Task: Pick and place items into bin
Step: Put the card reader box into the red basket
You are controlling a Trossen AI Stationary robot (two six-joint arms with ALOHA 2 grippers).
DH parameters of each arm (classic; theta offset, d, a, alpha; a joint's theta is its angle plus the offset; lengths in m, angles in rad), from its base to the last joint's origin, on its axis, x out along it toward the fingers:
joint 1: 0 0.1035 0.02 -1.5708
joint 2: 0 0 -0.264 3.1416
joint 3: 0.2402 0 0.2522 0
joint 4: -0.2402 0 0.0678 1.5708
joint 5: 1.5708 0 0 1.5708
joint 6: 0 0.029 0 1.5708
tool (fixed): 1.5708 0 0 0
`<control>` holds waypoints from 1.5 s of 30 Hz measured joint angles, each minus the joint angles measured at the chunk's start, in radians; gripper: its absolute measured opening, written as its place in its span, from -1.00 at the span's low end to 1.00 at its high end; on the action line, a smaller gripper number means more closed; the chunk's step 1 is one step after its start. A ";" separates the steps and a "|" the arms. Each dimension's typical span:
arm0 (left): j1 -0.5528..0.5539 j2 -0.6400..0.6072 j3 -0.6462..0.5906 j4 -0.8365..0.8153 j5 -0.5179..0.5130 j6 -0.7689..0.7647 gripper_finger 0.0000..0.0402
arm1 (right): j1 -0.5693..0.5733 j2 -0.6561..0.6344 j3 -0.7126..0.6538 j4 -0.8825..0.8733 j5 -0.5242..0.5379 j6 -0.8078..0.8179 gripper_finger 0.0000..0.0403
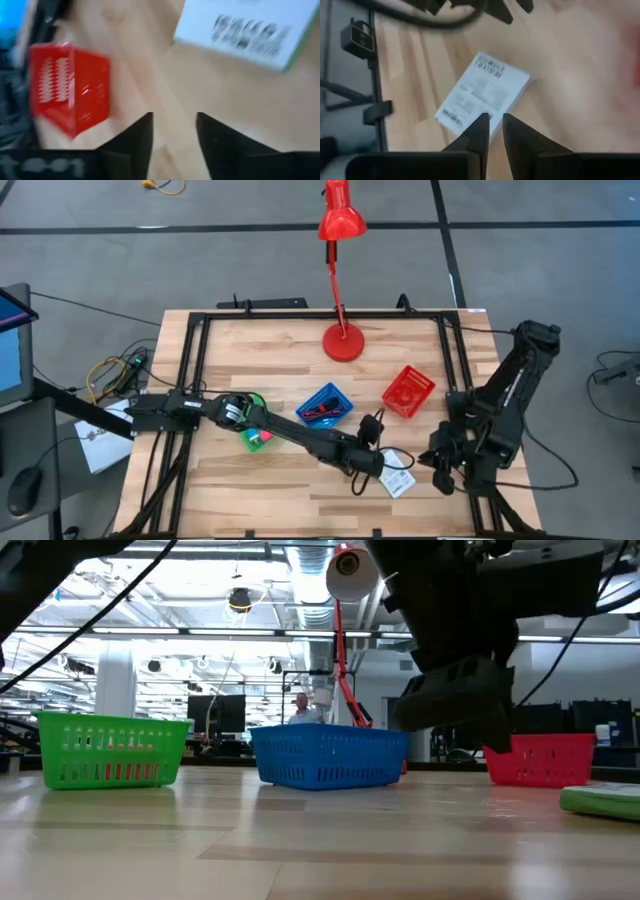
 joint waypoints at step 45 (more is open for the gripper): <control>0.070 -0.014 -0.206 0.405 0.481 -0.400 -1.00 | -0.162 0.458 0.188 0.173 -0.343 -0.476 -0.50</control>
